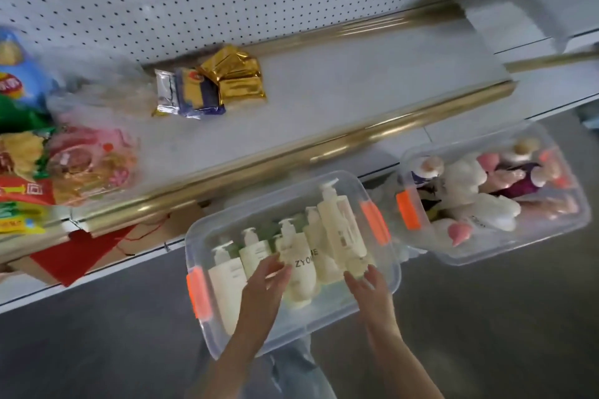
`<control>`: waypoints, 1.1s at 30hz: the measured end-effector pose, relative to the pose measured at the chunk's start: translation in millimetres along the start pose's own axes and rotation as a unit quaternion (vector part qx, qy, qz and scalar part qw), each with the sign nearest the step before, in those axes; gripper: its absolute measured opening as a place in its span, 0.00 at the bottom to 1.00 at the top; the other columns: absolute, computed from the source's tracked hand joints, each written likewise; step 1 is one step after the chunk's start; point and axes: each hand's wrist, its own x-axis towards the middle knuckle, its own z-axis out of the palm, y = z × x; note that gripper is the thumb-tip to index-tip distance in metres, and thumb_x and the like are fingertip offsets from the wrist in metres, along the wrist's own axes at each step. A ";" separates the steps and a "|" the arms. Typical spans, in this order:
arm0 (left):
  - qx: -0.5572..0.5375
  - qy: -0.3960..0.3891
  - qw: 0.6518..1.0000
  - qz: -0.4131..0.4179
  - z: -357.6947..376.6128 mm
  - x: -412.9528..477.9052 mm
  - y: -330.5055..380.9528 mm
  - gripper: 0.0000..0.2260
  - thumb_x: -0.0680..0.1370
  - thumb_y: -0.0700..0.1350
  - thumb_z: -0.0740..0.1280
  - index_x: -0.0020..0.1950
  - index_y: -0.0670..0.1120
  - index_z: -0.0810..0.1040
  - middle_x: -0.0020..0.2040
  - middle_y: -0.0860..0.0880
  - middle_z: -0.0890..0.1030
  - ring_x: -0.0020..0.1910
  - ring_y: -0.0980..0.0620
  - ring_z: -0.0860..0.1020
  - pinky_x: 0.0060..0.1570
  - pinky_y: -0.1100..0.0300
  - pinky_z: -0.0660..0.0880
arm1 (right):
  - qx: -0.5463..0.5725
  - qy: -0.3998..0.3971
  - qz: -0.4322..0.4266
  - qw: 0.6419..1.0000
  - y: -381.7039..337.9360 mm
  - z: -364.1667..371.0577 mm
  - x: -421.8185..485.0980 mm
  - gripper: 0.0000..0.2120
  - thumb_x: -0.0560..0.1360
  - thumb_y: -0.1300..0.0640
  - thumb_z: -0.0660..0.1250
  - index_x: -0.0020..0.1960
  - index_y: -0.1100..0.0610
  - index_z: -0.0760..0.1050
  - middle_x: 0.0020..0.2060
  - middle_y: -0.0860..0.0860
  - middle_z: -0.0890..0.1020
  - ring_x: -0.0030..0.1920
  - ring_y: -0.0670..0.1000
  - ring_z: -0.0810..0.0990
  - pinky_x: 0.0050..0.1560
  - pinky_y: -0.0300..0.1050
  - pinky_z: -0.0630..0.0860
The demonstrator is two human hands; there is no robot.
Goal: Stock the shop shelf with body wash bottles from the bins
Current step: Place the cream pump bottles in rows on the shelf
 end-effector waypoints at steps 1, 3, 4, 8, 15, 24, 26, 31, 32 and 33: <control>0.001 0.005 1.000 0.003 7.9 12.5 2.2 0.08 0.79 0.45 0.64 0.56 0.57 0.73 0.54 0.58 0.79 0.53 0.59 0.78 0.57 0.56 0.75 | 0.000 0.007 -0.009 1.000 0.0 -2.3 10.5 0.28 0.72 0.51 0.72 0.69 0.56 0.67 0.64 0.49 0.75 0.63 0.50 0.74 0.63 0.49 0.72; 0.002 0.004 1.000 0.008 25.1 36.0 7.4 0.09 0.80 0.47 0.64 0.59 0.56 0.73 0.55 0.56 0.78 0.55 0.54 0.78 0.59 0.51 0.75 | -0.012 0.023 -0.047 0.999 -3.5 -4.6 28.2 0.26 0.72 0.53 0.73 0.67 0.57 0.69 0.62 0.48 0.76 0.63 0.49 0.75 0.58 0.41 0.72; 0.001 -0.003 1.000 0.008 33.8 46.2 9.7 0.10 0.80 0.48 0.64 0.60 0.55 0.73 0.56 0.56 0.78 0.56 0.54 0.78 0.58 0.53 0.76 | -0.024 0.035 -0.061 0.997 -2.6 -4.7 36.9 0.27 0.71 0.53 0.73 0.68 0.56 0.70 0.60 0.48 0.77 0.62 0.49 0.75 0.57 0.40 0.73; -0.006 -0.058 0.998 0.013 64.9 68.1 14.2 0.12 0.80 0.51 0.62 0.63 0.53 0.73 0.57 0.59 0.77 0.54 0.65 0.75 0.43 0.73 0.74 | -0.050 0.051 -0.080 0.994 -1.0 0.8 55.7 0.35 0.68 0.50 0.76 0.70 0.54 0.66 0.61 0.49 0.76 0.61 0.49 0.75 0.62 0.49 0.74; -0.075 -0.083 0.992 -0.050 78.5 77.6 1.5 0.14 0.81 0.48 0.60 0.66 0.48 0.74 0.57 0.51 0.81 0.54 0.54 0.81 0.51 0.59 0.80 | -0.125 0.063 -0.131 0.981 -3.6 9.0 72.1 0.39 0.63 0.47 0.78 0.70 0.51 0.65 0.60 0.46 0.75 0.58 0.47 0.75 0.55 0.42 0.76; -0.071 -0.115 0.990 -0.045 67.0 74.9 1.0 0.16 0.81 0.48 0.60 0.70 0.51 0.72 0.59 0.53 0.81 0.54 0.57 0.81 0.50 0.60 0.80 | -0.093 0.032 -0.067 0.993 -16.3 0.5 67.9 0.27 0.63 0.46 0.78 0.59 0.53 0.78 0.48 0.47 0.84 0.46 0.45 0.82 0.37 0.33 0.78; -0.075 -0.109 0.990 -0.043 59.6 68.2 4.2 0.17 0.81 0.48 0.61 0.70 0.52 0.71 0.58 0.56 0.81 0.53 0.58 0.81 0.48 0.61 0.80 | -0.013 -0.011 -0.044 0.999 -20.0 0.0 55.8 0.18 0.64 0.50 0.78 0.51 0.53 0.81 0.45 0.48 0.85 0.46 0.47 0.83 0.38 0.33 0.78; -0.131 -0.105 0.984 -0.055 27.9 35.8 22.8 0.17 0.79 0.51 0.63 0.68 0.52 0.72 0.58 0.52 0.82 0.55 0.54 0.81 0.50 0.56 0.80 | 0.135 -0.148 -0.015 0.980 -35.0 7.5 5.9 0.37 0.55 0.43 0.79 0.57 0.63 0.78 0.50 0.57 0.84 0.52 0.58 0.83 0.50 0.53 0.80; -0.160 -0.114 0.979 -0.059 19.5 26.4 30.4 0.18 0.78 0.52 0.63 0.68 0.51 0.72 0.58 0.50 0.82 0.56 0.50 0.81 0.54 0.52 0.79 | 0.146 -0.187 -0.019 0.971 -41.3 8.8 -6.0 0.39 0.55 0.42 0.80 0.58 0.64 0.77 0.51 0.59 0.84 0.54 0.59 0.82 0.53 0.56 0.79; -0.190 -0.125 0.972 -0.064 10.1 16.9 38.9 0.19 0.78 0.52 0.63 0.67 0.48 0.73 0.59 0.47 0.81 0.58 0.47 0.80 0.57 0.48 0.77 | 0.147 -0.221 -0.026 0.964 -49.2 9.8 -18.1 0.40 0.55 0.41 0.81 0.58 0.65 0.78 0.52 0.61 0.83 0.55 0.60 0.82 0.55 0.57 0.78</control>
